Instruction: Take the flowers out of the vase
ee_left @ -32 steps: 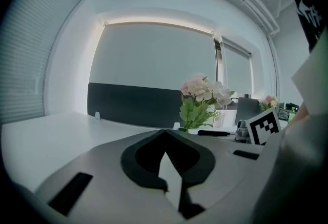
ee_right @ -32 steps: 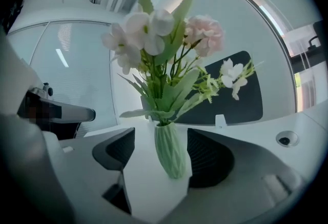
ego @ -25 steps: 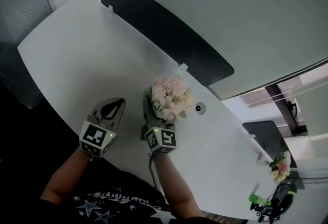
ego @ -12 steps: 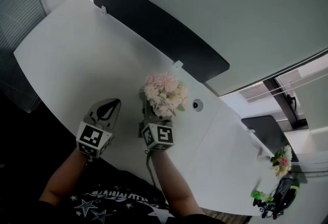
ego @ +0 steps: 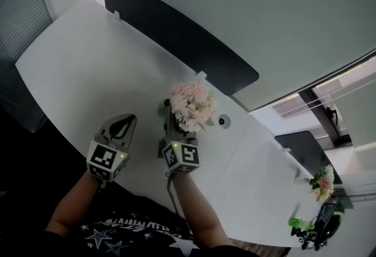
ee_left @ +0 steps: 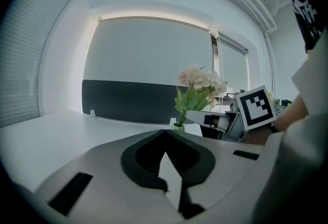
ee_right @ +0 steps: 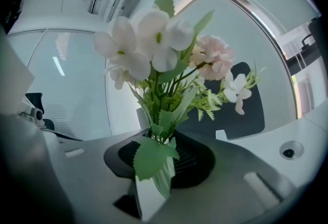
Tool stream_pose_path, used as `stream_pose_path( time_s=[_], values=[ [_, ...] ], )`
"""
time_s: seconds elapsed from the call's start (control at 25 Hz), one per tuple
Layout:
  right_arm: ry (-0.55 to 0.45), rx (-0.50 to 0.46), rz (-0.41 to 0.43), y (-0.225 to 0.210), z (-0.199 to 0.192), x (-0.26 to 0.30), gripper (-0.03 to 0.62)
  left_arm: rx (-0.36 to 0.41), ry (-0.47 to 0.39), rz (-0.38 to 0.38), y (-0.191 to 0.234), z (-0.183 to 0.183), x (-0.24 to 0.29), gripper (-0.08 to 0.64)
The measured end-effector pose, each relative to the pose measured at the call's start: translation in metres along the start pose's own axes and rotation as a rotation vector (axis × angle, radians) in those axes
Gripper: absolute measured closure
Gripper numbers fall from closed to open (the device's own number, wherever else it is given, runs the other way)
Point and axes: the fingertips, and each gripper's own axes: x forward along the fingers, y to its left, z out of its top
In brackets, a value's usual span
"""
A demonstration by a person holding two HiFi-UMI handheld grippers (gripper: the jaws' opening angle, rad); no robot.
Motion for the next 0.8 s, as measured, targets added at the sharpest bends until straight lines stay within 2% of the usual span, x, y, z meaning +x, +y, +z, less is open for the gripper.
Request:
stream_pose_path(
  time_s=[0.24, 0.8],
  values=[
    [-0.045, -0.005, 0.012, 0.006, 0.022, -0.002, 0.482, 0.011, 0.007, 0.003, 0.002, -0.002, 0.0, 0.552],
    [-0.149, -0.033, 0.02, 0.01, 0.087, -0.032, 0.489, 0.01, -0.065, -0.011, -0.002, 0.022, -0.002, 0.552]
  ],
)
